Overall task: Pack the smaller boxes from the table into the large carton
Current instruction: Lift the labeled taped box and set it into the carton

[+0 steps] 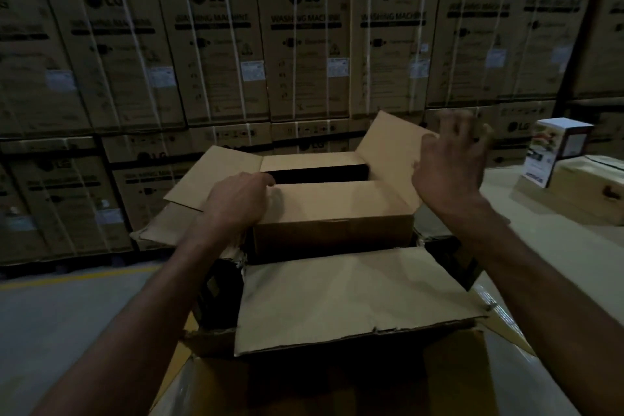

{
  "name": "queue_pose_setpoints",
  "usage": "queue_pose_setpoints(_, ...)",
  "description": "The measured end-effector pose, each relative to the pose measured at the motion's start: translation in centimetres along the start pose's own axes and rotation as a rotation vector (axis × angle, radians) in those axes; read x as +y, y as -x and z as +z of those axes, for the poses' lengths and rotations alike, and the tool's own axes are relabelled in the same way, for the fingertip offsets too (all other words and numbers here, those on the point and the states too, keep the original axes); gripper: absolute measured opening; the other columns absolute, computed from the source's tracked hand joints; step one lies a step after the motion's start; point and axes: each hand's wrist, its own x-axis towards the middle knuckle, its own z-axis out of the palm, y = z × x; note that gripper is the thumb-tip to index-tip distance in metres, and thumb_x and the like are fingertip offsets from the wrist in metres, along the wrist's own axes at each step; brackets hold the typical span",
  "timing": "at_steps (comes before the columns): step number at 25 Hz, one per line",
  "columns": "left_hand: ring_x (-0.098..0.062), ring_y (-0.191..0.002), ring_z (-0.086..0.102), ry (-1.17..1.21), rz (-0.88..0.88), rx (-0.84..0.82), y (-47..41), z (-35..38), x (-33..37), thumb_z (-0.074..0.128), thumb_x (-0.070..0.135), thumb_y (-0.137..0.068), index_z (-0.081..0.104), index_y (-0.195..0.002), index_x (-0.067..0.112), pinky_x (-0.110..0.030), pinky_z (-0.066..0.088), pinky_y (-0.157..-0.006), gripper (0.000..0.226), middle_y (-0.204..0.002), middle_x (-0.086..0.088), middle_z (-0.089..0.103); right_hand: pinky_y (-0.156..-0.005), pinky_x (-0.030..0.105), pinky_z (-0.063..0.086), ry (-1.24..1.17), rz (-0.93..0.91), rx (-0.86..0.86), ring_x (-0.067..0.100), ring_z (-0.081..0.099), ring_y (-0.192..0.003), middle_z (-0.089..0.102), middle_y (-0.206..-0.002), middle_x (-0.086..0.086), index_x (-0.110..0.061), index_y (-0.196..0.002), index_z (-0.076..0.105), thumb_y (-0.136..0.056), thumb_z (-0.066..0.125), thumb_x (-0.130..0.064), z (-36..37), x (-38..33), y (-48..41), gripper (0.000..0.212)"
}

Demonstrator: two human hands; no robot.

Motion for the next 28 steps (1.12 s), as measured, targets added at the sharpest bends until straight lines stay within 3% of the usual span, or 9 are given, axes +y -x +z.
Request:
queue_pose_setpoints(3, -0.026, -0.107, 0.062, 0.123, -0.058, 0.019, -1.2, -0.2, 0.2, 0.044, 0.036, -0.106, 0.047, -0.147, 0.025, -0.037, 0.049, -0.078, 0.042, -0.125, -0.008, 0.066, -0.115, 0.065, 0.018, 0.033, -0.027, -0.328, 0.032, 0.054, -0.116, 0.065, -0.116, 0.010, -0.018, -0.093, 0.064, -0.092, 0.055, -0.025, 0.7, 0.4, 0.7, 0.011)
queue_pose_setpoints(7, -0.016, -0.100, 0.056, 0.262, -0.038, -0.033, -2.4, 0.2, -0.2, 0.050, 0.044, -0.103, 0.057, -0.137, 0.022, -0.034, 0.044, -0.078, 0.041, -0.124, -0.005, 0.067, -0.098, 0.048, 0.042, -0.286, 0.022, -0.512, 0.028, 0.061, -0.097, 0.068, -0.106, 0.006, -0.021, -0.106, 0.068, -0.096, 0.052, -0.022, 3.3, 0.9, 0.9, 0.020)
queue_pose_setpoints(13, -0.016, -0.098, 0.062, 0.464, -0.080, 0.124, -3.2, -0.8, -0.8, 0.052, 0.044, -0.102, 0.070, -0.118, 0.026, -0.037, 0.052, -0.078, 0.030, -0.109, 0.004, 0.069, -0.080, 0.040, 0.052, -1.274, 0.237, -0.670, 0.025, 0.070, -0.096, 0.074, -0.097, 0.008, -0.009, -0.102, 0.072, -0.110, 0.039, -0.039, 1.8, -0.5, -1.8, 0.045)
queue_pose_setpoints(15, -0.016, -0.093, 0.066, 0.746, -0.113, 0.226, -2.7, -3.2, -0.9, 0.059, 0.041, -0.100, 0.074, -0.102, 0.024, -0.033, 0.053, -0.075, 0.023, -0.099, 0.004, 0.071, -0.084, 0.039, 0.051, -1.561, 0.344, -0.741, 0.024, 0.069, -0.094, 0.074, -0.094, 0.007, -0.012, -0.101, 0.070, -0.111, 0.036, -0.038, 1.2, 0.2, -2.5, 0.045)
queue_pose_setpoints(17, -0.013, -0.087, 0.069, 1.050, -0.147, 0.077, -1.4, -6.6, -1.0, 0.065, 0.040, -0.095, 0.074, -0.091, 0.020, -0.026, 0.053, -0.071, 0.022, -0.088, 0.002, 0.073, -0.087, 0.041, 0.052, -1.778, 0.290, -0.888, 0.022, 0.066, -0.092, 0.070, -0.092, 0.007, -0.013, -0.102, 0.069, -0.110, 0.040, -0.030, 0.2, 1.5, -2.5, 0.035)
queue_pose_setpoints(20, -0.014, -0.080, 0.071, 0.949, 0.071, -0.448, -0.5, -8.1, -1.9, 0.079, 0.049, -0.081, 0.078, -0.099, 0.018, -0.025, 0.055, -0.070, 0.035, -0.085, 0.000, 0.075, -0.086, 0.031, 0.058, -1.454, -0.203, -1.154, 0.015, 0.071, -0.089, 0.072, -0.093, 0.001, -0.016, -0.101, 0.071, -0.102, 0.053, -0.007, -1.2, 2.4, -1.7, 0.020)
queue_pose_setpoints(22, -0.015, -0.100, 0.071, 0.749, 0.240, -0.699, -0.1, -6.2, -1.6, 0.084, 0.038, -0.081, 0.075, -0.115, 0.026, -0.033, 0.056, -0.087, 0.037, -0.106, 0.001, 0.076, -0.101, 0.036, 0.055, -1.096, -0.624, -1.291, 0.013, 0.066, -0.117, 0.072, -0.121, -0.003, -0.018, -0.122, 0.070, -0.092, 0.069, -0.004, -1.1, 2.2, -1.6, 0.033)
queue_pose_setpoints(24, -0.007, -0.104, 0.066, 0.606, 0.310, -0.770, 0.2, -4.2, -1.0, 0.087, 0.029, -0.078, 0.070, -0.122, 0.039, -0.028, 0.054, -0.090, 0.048, -0.111, 0.010, 0.070, -0.104, 0.041, 0.053, -0.931, -0.719, -1.390, 0.006, 0.057, -0.129, 0.064, -0.135, -0.009, -0.024, -0.131, 0.065, -0.083, 0.080, -0.006, -0.7, 1.6, -2.2, 0.053)
queue_pose_setpoints(28, -0.004, -0.102, 0.064, 0.585, 0.305, -0.815, -1.5, -3.8, -0.6, 0.084, 0.033, -0.081, 0.063, -0.130, 0.044, -0.024, 0.053, -0.086, 0.054, -0.111, 0.009, 0.067, -0.088, 0.025, 0.057, -0.902, -0.687, -1.407, 0.005, 0.063, -0.118, 0.067, -0.130, -0.007, -0.025, -0.132, 0.064, -0.094, 0.071, -0.020, 0.4, -0.8, -4.6, 0.039)
